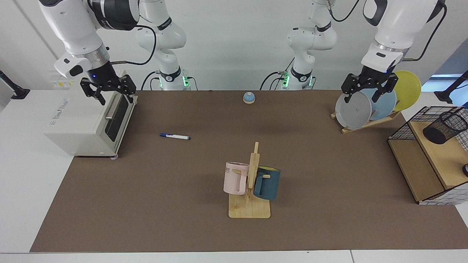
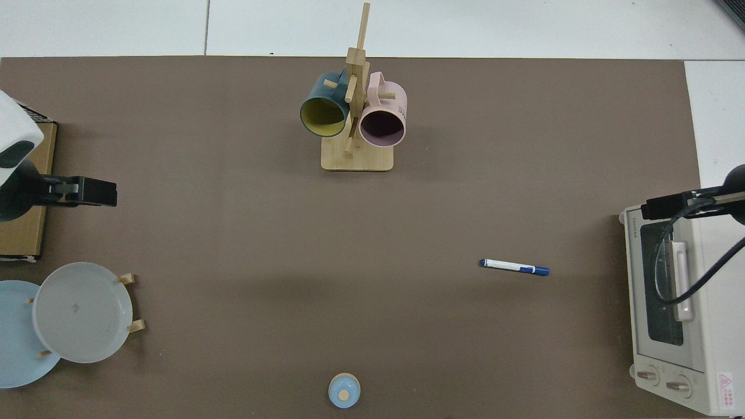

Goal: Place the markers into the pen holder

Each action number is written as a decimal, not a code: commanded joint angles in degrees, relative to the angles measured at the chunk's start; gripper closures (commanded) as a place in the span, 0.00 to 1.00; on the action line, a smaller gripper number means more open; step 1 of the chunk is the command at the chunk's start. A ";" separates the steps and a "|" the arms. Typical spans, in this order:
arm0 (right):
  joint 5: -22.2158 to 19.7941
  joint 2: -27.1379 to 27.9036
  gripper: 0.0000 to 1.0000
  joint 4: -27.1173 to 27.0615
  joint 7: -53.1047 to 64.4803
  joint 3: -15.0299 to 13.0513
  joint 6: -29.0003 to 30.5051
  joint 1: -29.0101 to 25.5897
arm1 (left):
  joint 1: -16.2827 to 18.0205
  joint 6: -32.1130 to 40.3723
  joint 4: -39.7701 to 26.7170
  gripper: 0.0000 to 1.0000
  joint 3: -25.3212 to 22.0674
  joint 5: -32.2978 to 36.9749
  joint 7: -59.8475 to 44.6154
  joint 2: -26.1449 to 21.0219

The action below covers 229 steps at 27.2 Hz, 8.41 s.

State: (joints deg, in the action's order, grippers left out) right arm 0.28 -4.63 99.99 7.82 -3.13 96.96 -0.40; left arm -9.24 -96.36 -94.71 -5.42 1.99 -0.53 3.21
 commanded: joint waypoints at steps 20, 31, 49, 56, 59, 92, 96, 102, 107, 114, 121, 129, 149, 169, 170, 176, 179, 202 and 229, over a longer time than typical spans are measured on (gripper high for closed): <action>-0.11 0.76 0.00 9.51 30.55 0.31 7.00 0.13 | 0.10 0.65 0.05 0.00 0.06 0.03 -0.26 0.57; -0.02 4.89 0.00 15.23 59.24 0.31 15.63 2.68 | 0.10 0.56 0.05 0.00 0.06 0.03 -0.26 0.57; 0.86 6.04 0.00 28.59 60.04 0.40 27.14 6.55 | -2.01 1.89 -1.52 0.00 6.38 -1.55 1.50 1.36; 0.86 6.21 0.00 32.80 60.30 0.49 32.32 6.55 | -2.01 0.83 -3.11 0.00 6.74 -1.64 3.87 1.27; 0.86 6.65 0.00 33.95 60.13 0.40 34.34 6.55 | -2.01 0.83 -3.81 0.00 6.83 -1.64 4.22 1.36; 0.77 8.24 0.76 38.35 59.42 0.40 41.29 7.52 | 1.15 -4.79 -5.84 0.00 5.77 -3.84 29.61 0.48; 0.77 8.32 1.00 38.17 59.33 0.40 41.29 7.69 | 1.24 -5.50 -5.84 0.00 5.77 -3.93 33.66 0.39; 0.77 8.24 1.00 35.28 58.81 0.49 40.33 8.13 | 1.15 -6.29 -5.84 0.00 5.77 -4.72 42.35 0.30; 0.86 7.97 1.00 30.98 58.28 0.58 36.91 9.19 | 1.15 -8.22 -5.84 0.00 5.77 -4.72 50.96 -0.05; 4.10 6.66 1.00 22.45 58.10 0.75 28.04 13.13 | 0.80 -9.81 -5.84 0.00 5.86 -4.80 61.60 -0.31; 8.68 6.30 1.00 16.12 56.61 0.84 22.93 16.82 | 0.45 -8.06 -5.92 0.00 6.47 -5.24 66.62 -0.58; 8.68 6.48 1.00 9.00 45.47 0.84 18.71 26.75 | 0.19 -3.13 -5.92 0.00 6.65 -6.30 81.45 -0.58; 14.04 8.06 1.00 5.04 26.90 1.11 28.90 40.56 | 0.28 -2.95 -15.86 0.00 5.77 -18.87 92.29 5.31; 12.11 11.66 1.00 4.16 21.19 1.11 31.89 47.33 | -2.10 -7.17 -16.20 0.00 10.08 -14.65 97.48 5.31; 12.02 11.66 1.00 4.16 21.10 1.11 31.89 47.33 | -2.10 -7.17 -16.64 0.00 10.08 -14.65 97.48 5.49; 12.02 11.66 1.00 4.16 20.49 1.11 31.89 47.95 | -3.33 -7.61 -18.22 0.00 11.04 -13.33 100.64 6.71; 12.02 11.66 1.00 4.16 20.49 1.10 31.89 47.95 | -3.68 -8.66 -19.72 0.03 12.27 -13.15 100.64 7.86; 12.02 11.75 1.00 3.98 20.49 1.02 31.89 47.95 | -2.98 -9.02 -24.03 0.86 12.45 -12.63 103.45 10.85; 12.11 11.14 0.00 5.91 19.61 1.11 33.65 46.98 | -2.89 -9.37 -22.36 1.00 12.28 -0.69 100.04 10.15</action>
State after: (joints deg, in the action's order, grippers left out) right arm 13.44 6.59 104.85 28.69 -2.33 129.67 47.54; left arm -12.33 -105.41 -116.48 6.94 -5.36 102.41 12.06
